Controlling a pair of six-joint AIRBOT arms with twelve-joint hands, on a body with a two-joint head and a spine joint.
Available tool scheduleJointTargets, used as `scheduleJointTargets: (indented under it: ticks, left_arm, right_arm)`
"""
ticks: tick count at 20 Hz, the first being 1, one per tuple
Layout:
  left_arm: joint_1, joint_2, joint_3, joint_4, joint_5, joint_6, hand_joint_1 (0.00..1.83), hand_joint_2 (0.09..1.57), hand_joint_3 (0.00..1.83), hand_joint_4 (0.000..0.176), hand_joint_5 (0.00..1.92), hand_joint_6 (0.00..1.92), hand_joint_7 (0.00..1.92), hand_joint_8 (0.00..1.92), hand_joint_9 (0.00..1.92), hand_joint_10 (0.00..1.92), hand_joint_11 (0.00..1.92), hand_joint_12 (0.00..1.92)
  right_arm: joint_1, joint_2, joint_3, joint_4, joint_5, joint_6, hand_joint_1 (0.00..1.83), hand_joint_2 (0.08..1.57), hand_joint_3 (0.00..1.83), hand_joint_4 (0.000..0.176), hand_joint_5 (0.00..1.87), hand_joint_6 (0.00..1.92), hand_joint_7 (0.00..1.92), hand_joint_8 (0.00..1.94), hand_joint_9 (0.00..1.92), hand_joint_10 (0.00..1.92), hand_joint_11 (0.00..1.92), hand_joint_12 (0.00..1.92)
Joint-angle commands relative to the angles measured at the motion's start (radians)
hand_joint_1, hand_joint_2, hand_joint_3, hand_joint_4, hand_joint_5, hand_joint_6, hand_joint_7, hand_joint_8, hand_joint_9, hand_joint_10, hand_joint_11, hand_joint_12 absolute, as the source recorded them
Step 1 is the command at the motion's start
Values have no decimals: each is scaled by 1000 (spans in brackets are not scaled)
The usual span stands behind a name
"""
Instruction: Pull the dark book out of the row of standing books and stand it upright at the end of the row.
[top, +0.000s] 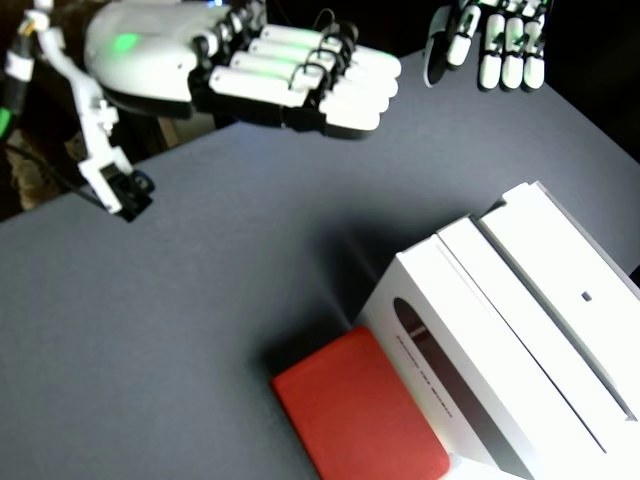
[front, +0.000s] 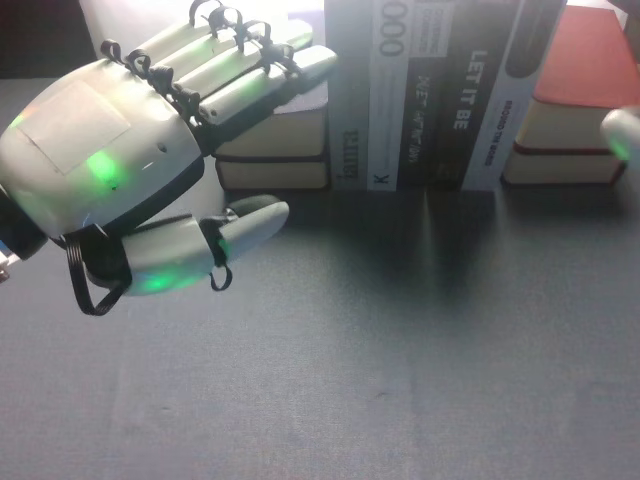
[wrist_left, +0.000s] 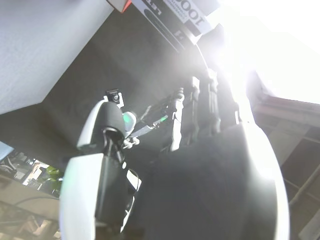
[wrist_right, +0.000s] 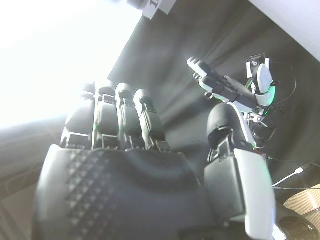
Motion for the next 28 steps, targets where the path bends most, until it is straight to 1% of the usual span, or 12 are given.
scheduleJointTargets:
  ticks: [1,6,7,9,10,12,15,18,21,23,26,28]
  left_arm:
    - [-17,2,-1,-16,-131,4,209,1433,16,0,85,24,4,0,0,0,0,0]
    - [-17,0,1,-30,-123,7,226,1457,7,0,97,12,15,3,0,0,20,21]
    - [-17,-1,2,-32,-121,7,242,1461,0,0,111,2,26,2,0,0,3,94]
    - [-17,-2,3,-37,-117,10,296,1444,0,0,116,4,66,3,28,11,0,404]
    - [-16,-1,4,-39,-116,11,268,1449,0,0,88,4,44,4,9,5,0,255]
    - [-11,-1,5,-47,-112,14,254,1448,1,0,101,4,35,0,1,2,0,20]
    - [-5,-2,7,-54,-109,16,273,1438,0,0,123,8,28,2,0,0,0,0]
    - [-4,-3,8,-56,-104,16,416,1399,0,0,158,14,55,8,19,7,6,3]
    - [9,0,7,-66,-106,16,282,1426,5,0,149,5,45,3,8,3,0,0]
    - [21,6,5,-74,-110,18,253,1433,5,0,144,1,25,0,0,0,0,0]
    - [30,17,0,-80,-110,22,412,1407,0,0,200,16,50,7,9,3,0,0]
    - [35,19,-1,-83,-109,23,403,1418,1,0,202,12,49,3,14,5,0,0]
  right_arm:
    - [7,4,-1,20,134,1,242,1368,93,0,0,168,0,0,0,0,0,4]
    - [7,-2,0,30,143,1,291,1371,53,0,0,189,0,0,0,0,0,0]
    - [7,-3,1,33,144,1,285,1386,51,0,0,216,0,0,0,0,0,0]
    - [7,-12,8,41,152,1,319,1397,42,0,0,265,0,0,0,0,0,0]
    - [7,-17,12,46,153,0,343,1383,28,0,0,326,0,0,0,0,0,0]
    - [15,-30,25,76,153,-24,338,1403,29,0,0,223,0,0,0,0,0,0]
    - [32,-46,44,127,152,-54,372,1413,17,0,64,231,0,0,0,0,0,0]
    - [63,-77,78,163,133,-61,331,1395,6,0,126,265,0,0,0,0,0,0]
    - [133,-123,121,171,76,-65,237,1374,0,0,131,271,0,0,0,0,0,0]
    - [190,-152,142,186,14,-113,225,1358,0,0,152,278,0,0,0,0,0,0]
    - [234,-181,167,197,-22,-134,199,1351,0,0,184,292,0,0,0,0,0,0]
    - [267,-201,185,202,-40,-140,209,1349,0,0,207,304,0,0,0,0,0,0]
